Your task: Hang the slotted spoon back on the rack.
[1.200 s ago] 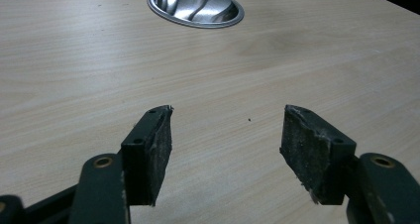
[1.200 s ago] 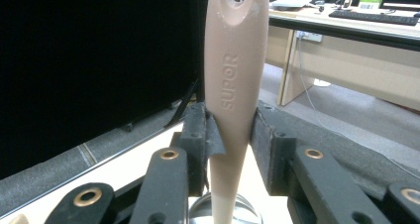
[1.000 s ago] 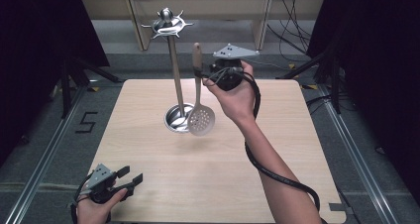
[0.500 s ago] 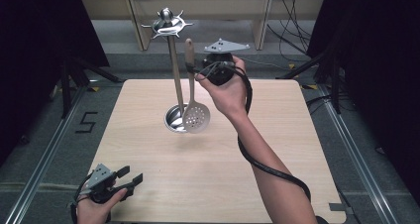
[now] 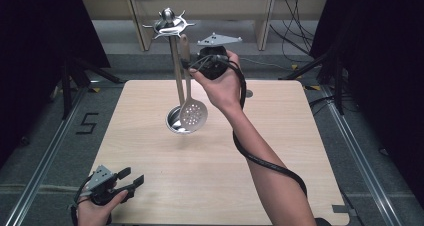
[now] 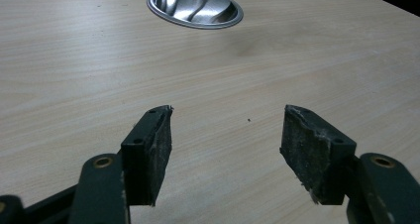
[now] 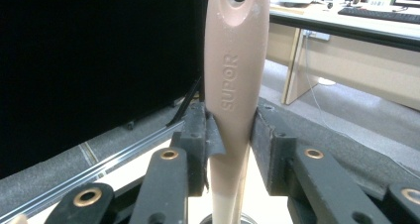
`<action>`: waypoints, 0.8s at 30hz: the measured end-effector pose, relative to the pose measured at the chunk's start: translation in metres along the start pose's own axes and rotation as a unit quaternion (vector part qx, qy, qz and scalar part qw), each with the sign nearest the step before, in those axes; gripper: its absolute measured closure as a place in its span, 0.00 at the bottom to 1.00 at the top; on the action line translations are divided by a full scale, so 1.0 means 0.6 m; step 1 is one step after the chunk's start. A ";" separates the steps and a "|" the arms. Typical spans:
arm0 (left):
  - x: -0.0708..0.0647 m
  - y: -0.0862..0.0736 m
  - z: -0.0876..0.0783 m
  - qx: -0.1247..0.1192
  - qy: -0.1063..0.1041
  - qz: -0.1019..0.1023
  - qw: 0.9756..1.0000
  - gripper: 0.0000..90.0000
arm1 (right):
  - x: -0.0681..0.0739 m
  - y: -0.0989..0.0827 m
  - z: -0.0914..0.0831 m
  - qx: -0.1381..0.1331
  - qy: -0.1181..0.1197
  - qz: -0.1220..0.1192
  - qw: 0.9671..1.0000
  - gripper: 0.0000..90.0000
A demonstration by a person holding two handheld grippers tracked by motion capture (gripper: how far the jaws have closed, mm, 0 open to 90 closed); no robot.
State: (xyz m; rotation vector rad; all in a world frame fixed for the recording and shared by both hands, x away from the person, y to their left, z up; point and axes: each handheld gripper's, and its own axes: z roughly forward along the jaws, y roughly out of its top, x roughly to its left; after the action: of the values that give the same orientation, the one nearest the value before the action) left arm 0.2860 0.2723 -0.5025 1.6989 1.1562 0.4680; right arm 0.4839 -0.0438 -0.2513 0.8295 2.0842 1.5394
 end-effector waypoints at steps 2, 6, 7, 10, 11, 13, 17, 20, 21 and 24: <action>0.000 0.000 -0.001 0.003 0.004 0.002 1.000 0.40 | 0.002 -0.001 0.002 0.004 0.000 0.010 1.000 0.77; 0.001 0.000 -0.001 0.002 0.003 0.003 1.000 0.39 | 0.000 0.001 0.009 0.006 0.001 0.004 1.000 0.77; 0.001 0.000 -0.001 0.001 0.003 0.003 1.000 0.39 | 0.000 0.002 0.010 0.006 -0.002 0.002 1.000 0.77; 0.000 0.000 -0.001 0.002 0.002 0.003 1.000 0.39 | -0.001 0.005 0.014 0.012 0.003 0.004 1.000 0.77; 0.000 0.001 -0.002 0.005 0.005 0.002 1.000 0.39 | -0.001 0.006 0.016 0.014 0.005 0.007 1.000 0.77; 0.000 0.000 -0.001 0.000 0.001 0.002 1.000 0.40 | -0.002 0.008 0.020 0.014 0.002 0.009 1.000 0.77; 0.001 0.000 -0.002 0.001 0.001 0.002 1.000 0.39 | -0.005 0.007 0.028 0.020 0.008 0.018 1.000 0.76; 0.001 0.001 -0.004 0.002 0.002 0.004 1.000 0.39 | -0.005 0.005 0.023 -0.001 0.012 0.024 1.000 0.61; 0.001 0.000 -0.004 -0.003 0.000 0.000 1.000 0.39 | -0.004 0.003 0.019 -0.005 0.012 0.023 1.000 0.56; 0.003 0.000 -0.007 -0.002 0.004 0.000 1.000 0.39 | 0.001 -0.020 -0.011 -0.010 -0.001 0.004 1.000 0.47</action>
State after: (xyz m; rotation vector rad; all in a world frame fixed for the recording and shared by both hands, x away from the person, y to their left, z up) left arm 0.2841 0.2760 -0.5011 1.6942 1.1607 0.4762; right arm 0.4766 -0.0507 -0.2609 0.8324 2.0632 1.5589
